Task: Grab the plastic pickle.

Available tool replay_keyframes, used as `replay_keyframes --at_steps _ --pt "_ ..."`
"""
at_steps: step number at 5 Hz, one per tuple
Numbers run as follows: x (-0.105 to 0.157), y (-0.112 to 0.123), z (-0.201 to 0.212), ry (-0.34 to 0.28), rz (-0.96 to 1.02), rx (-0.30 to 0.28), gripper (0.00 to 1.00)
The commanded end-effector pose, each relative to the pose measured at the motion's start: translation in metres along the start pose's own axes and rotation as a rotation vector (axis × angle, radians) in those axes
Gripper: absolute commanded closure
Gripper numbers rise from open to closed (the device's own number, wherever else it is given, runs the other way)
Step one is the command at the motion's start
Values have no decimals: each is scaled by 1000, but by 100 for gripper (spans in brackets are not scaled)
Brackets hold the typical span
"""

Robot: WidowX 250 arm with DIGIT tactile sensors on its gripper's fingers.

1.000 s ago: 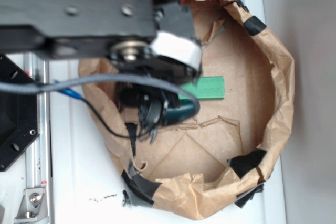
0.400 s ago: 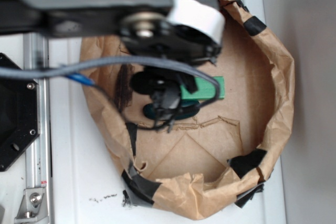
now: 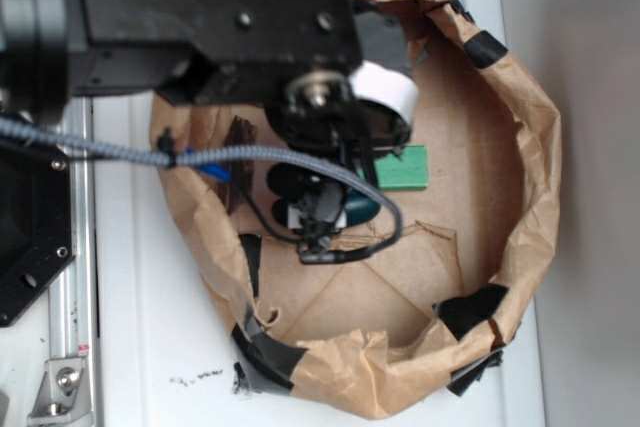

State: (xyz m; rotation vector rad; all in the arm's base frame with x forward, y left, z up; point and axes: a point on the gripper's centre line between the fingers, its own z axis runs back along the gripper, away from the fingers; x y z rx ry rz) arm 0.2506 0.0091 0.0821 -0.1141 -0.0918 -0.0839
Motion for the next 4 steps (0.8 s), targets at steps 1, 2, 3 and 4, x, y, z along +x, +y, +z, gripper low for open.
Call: replay_keyframes --at_steps 1,2,3,4 --pt "-6 -20 -41 36 -23 16 0" --pt "-2 -34 -55 64 -37 12 0" --pt "6 -45 -66 78 -49 13 0" --pt "17 -49 -80 68 -36 26 100"
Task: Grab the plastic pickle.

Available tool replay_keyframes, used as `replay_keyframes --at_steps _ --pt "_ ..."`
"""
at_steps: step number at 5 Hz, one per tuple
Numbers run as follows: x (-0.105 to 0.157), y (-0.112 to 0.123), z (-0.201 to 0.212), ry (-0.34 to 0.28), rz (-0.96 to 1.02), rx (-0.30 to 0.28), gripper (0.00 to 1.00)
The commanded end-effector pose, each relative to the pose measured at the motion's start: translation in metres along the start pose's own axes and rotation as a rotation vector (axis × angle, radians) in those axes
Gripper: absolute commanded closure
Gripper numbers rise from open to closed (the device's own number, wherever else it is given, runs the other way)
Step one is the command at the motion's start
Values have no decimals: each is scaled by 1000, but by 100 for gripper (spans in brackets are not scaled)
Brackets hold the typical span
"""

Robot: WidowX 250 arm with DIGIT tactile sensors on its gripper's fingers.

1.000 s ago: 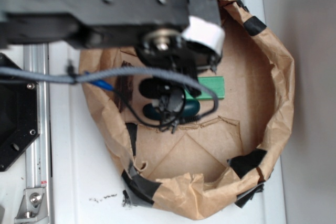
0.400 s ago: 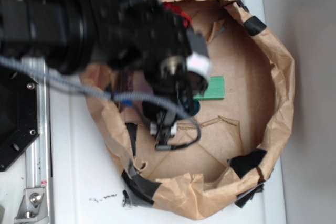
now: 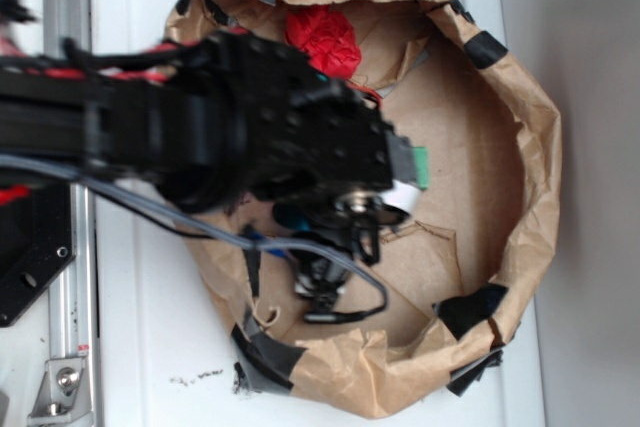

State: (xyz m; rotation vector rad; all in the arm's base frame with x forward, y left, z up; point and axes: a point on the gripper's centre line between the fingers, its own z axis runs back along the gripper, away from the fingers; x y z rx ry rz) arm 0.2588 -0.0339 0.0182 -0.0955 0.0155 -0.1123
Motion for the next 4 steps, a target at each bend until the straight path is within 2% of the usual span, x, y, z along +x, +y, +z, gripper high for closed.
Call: replay_keyframes --at_steps 1,2,3,4 --pt "21 -8 -11 -36 7 27 100" --pt "22 -7 -7 -35 3 19 100" --pt "16 -4 17 -60 -13 21 100" --pt "9 3 50 -96 -1 85 100"
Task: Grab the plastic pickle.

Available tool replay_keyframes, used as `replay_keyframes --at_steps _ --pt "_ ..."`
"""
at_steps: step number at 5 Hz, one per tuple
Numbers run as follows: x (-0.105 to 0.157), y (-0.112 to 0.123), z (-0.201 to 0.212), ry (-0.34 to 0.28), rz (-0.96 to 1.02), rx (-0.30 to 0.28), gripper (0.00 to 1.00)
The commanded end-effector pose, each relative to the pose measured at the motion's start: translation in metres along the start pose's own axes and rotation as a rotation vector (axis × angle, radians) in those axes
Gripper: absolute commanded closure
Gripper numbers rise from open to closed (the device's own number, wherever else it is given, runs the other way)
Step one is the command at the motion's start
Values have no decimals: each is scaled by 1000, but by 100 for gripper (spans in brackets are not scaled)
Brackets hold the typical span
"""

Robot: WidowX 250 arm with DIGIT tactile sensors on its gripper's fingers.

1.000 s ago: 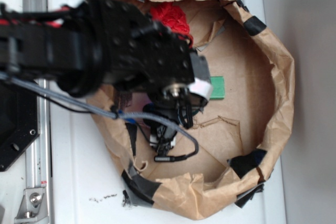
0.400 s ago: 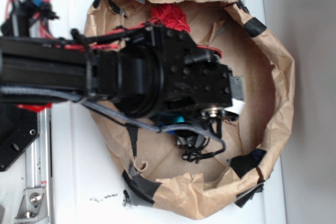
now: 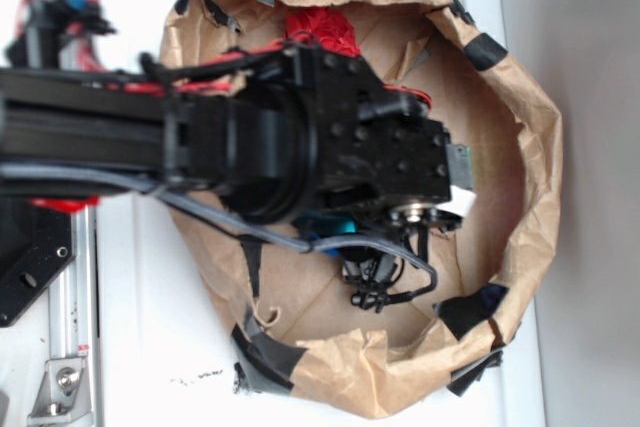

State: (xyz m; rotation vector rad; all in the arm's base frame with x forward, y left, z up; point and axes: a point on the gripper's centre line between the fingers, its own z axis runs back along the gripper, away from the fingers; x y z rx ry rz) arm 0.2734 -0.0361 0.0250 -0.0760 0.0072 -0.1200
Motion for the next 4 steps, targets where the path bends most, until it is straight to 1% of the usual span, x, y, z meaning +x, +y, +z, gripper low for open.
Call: replay_keyframes --at_steps 1,2,3,4 --pt "-19 14 81 -131 36 137 100" --pt "-16 21 110 -148 82 72 100" --pt "-28 24 126 -134 104 71 100" --pt "-23 26 120 -109 101 82 100"
